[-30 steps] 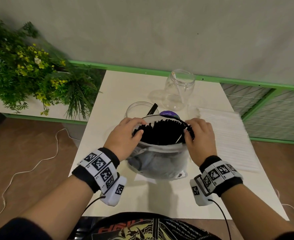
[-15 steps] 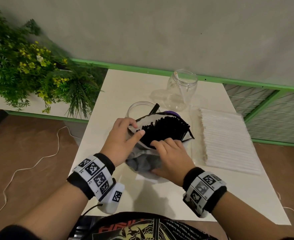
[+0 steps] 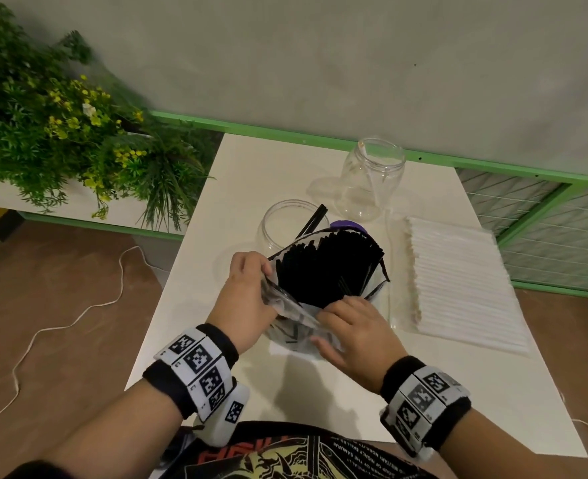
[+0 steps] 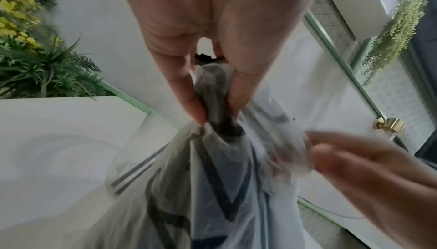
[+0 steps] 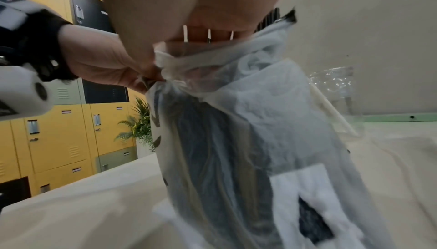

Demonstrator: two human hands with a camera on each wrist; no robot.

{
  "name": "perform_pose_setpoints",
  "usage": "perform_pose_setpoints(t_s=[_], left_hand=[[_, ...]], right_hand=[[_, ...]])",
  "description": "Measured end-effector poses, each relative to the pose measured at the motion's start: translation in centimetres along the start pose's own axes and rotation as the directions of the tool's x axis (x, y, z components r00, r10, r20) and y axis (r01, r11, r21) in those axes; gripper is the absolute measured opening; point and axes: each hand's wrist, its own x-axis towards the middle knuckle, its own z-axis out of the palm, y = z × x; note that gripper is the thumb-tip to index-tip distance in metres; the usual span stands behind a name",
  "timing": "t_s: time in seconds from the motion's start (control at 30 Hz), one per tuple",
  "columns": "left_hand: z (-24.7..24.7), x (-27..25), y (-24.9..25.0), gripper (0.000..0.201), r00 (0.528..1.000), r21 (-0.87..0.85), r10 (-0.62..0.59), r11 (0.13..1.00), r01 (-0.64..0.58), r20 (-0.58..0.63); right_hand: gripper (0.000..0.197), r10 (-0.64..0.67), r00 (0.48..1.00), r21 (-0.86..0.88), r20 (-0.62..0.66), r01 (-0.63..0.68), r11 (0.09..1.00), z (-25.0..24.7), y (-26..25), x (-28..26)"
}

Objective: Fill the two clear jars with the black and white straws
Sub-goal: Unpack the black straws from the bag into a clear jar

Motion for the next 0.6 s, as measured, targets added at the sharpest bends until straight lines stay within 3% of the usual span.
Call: perform_pose_setpoints(t_s=[0.07,0.17,0.2,0.27,0.4,0.53,0.6], left_hand=[[-0.3,0.0,-0.2,0.039,0.998,-0.045,0.009,0.999,-0.006,0.061],[-0.7,0.3,-0.1,0.044,0.986,-0.157,-0.043,0.985,0.068,0.159],[-0.7,0.5,-0.1,0.046,0.984,-0.181,-0.075,0.978,0.104,0.163],[-0.4,0.8,0.1,0.047,0.987,-0.157,-0.124,0.978,0.138,0.101],[0.4,1.2,0.4,0.05,0.996,-0.05,-0.076,0.996,0.078,0.044],[0.3,0.8,0.7,0.062,0.992,-0.014,0.02,1.0,-0.019,0.124],[0.1,0.7,0.9,0.072,0.984,0.083,0.078,0.992,-0.092,0.163]], right_hand=[[0.038,0.08,0.997,0.146,0.013,-0.081,0.986,-0.6,0.2,-0.4],[0.023,0.29,0.952,0.29,-0.095,-0.252,0.923,-1.0,1.0,0.6],[0.021,0.357,0.928,0.302,-0.105,-0.313,0.9,-1.1,1.1,1.1],[0.038,0.446,0.894,0.296,-0.043,-0.415,0.86,-1.3,1.3,1.9],[0.055,0.476,0.866,0.168,0.152,-0.497,0.851,-1.5,1.0,3.0],[0.043,0.455,0.876,0.063,0.161,-0.469,0.881,-0.7,0.8,3.8],[0.034,0.437,0.885,0.04,0.16,-0.448,0.893,-0.5,0.7,4.0]])
